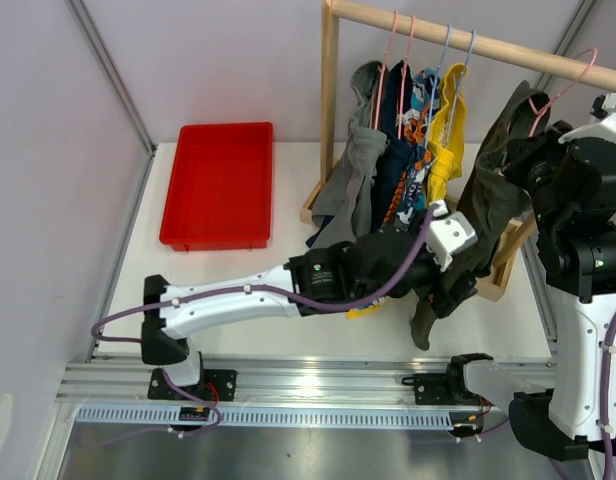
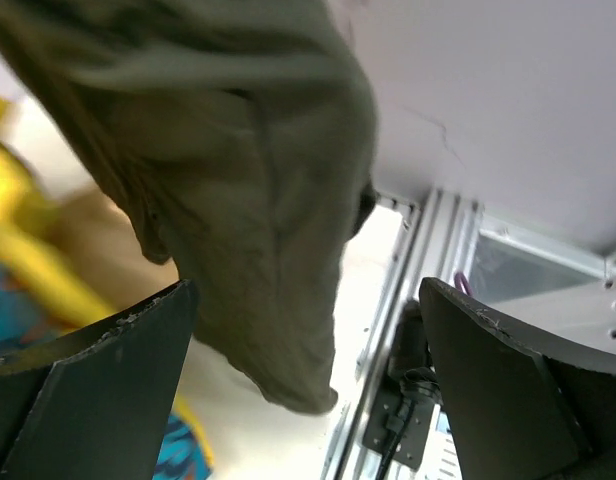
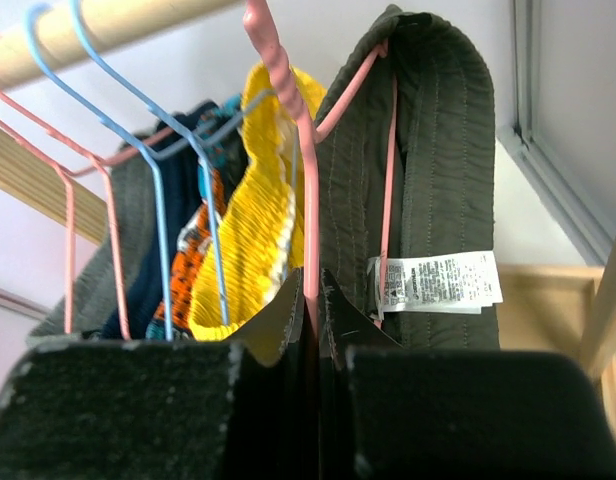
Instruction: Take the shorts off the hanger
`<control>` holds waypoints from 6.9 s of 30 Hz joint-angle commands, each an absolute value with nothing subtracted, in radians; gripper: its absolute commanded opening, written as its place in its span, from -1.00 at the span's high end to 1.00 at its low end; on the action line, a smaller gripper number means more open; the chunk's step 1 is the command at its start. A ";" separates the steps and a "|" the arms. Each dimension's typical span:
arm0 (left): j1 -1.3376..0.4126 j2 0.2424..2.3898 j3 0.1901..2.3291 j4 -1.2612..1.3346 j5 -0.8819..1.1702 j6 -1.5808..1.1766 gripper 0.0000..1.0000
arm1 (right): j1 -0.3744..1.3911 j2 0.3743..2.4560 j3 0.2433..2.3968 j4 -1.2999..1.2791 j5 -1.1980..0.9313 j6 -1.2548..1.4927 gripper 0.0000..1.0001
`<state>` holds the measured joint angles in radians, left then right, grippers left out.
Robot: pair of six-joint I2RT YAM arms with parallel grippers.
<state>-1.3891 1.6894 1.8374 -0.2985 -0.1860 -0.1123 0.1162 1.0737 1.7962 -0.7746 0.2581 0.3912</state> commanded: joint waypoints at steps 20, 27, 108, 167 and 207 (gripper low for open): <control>-1.411 1.775 1.823 -0.077 -0.281 -0.110 1.00 | 0.123 1.022 1.802 -0.796 0.170 0.479 1.00; -1.546 1.565 1.465 0.102 -0.383 -0.132 1.00 | 0.121 1.045 1.815 -0.788 0.227 0.454 1.00; -0.744 1.164 1.808 -0.523 -0.632 0.025 1.00 | -0.227 1.138 1.520 -0.715 -0.092 0.382 -0.99; -0.129 1.784 1.871 -0.337 -0.236 -0.205 -0.14 | -0.190 0.773 1.569 -0.770 -0.196 0.502 -0.99; -0.241 1.181 1.282 -0.440 -0.265 -0.282 -0.99 | 0.074 1.416 1.730 -0.468 -0.117 0.370 -0.17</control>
